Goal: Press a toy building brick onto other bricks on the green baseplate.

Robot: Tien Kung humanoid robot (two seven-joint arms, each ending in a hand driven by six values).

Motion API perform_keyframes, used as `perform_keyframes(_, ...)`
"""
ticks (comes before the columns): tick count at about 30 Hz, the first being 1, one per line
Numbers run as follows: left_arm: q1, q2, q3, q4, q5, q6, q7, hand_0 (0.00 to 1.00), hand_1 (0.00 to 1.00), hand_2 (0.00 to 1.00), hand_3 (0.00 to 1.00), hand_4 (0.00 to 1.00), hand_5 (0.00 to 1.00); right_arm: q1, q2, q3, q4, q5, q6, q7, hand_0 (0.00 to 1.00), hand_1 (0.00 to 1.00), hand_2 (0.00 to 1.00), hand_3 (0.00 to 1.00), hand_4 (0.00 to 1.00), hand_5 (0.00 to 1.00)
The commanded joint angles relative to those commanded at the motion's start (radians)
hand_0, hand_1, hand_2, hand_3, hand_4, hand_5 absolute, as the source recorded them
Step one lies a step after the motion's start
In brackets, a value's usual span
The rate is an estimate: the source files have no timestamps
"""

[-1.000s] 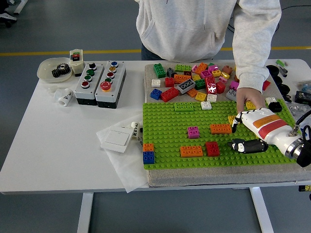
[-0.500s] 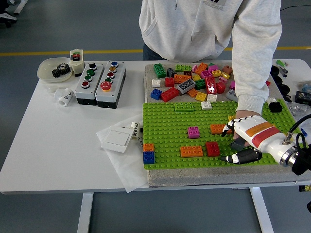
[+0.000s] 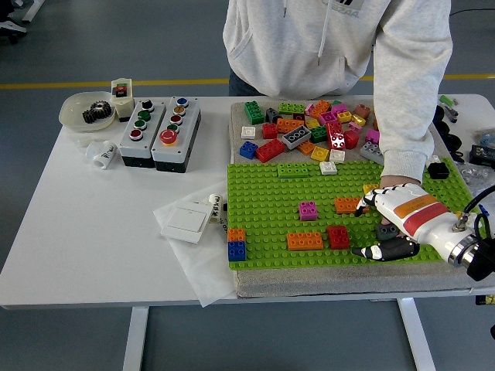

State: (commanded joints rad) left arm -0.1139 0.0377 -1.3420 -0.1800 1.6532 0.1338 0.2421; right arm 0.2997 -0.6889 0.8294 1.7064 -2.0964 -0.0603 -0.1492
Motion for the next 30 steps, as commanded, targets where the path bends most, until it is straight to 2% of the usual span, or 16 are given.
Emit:
perform_keyframes(5,-0.001,0.001,0.007,0.000,-0.010,0.001,-0.002,0.767,0.772,0.787,0.588,0.613,0.630,-0.003,0.006,0.010,-0.027,-0.016,-0.003,-0.018,0.611,0.651,0.711,0.593,0.941,0.558)
perform_keyframes(10,-0.001,0.001,0.012,0.000,-0.020,0.003,-0.003,0.765,0.771,0.785,0.588,0.613,0.630,-0.023,0.017,0.005,-0.032,-0.013,-0.046,-0.053,0.610,0.650,0.709,0.589,0.937,0.552)
perform_keyframes(15,-0.002,0.001,0.015,0.000,-0.024,0.003,-0.003,0.765,0.769,0.785,0.588,0.614,0.631,-0.034,0.026,0.005,-0.035,-0.024,-0.061,-0.082,0.593,0.640,0.704,0.587,0.934,0.551)
perform_keyframes(23,-0.004,0.002,0.019,0.000,-0.032,0.005,-0.004,0.767,0.771,0.785,0.587,0.614,0.630,-0.041,0.021,0.020,-0.033,-0.022,-0.052,-0.066,0.594,0.639,0.704,0.583,0.935,0.552)
perform_keyframes(30,-0.009,0.002,0.027,0.000,-0.045,0.007,-0.005,0.769,0.769,0.785,0.588,0.614,0.630,0.000,0.005,-0.002,-0.055,-0.003,-0.021,-0.043,0.594,0.644,0.705,0.576,0.931,0.549)
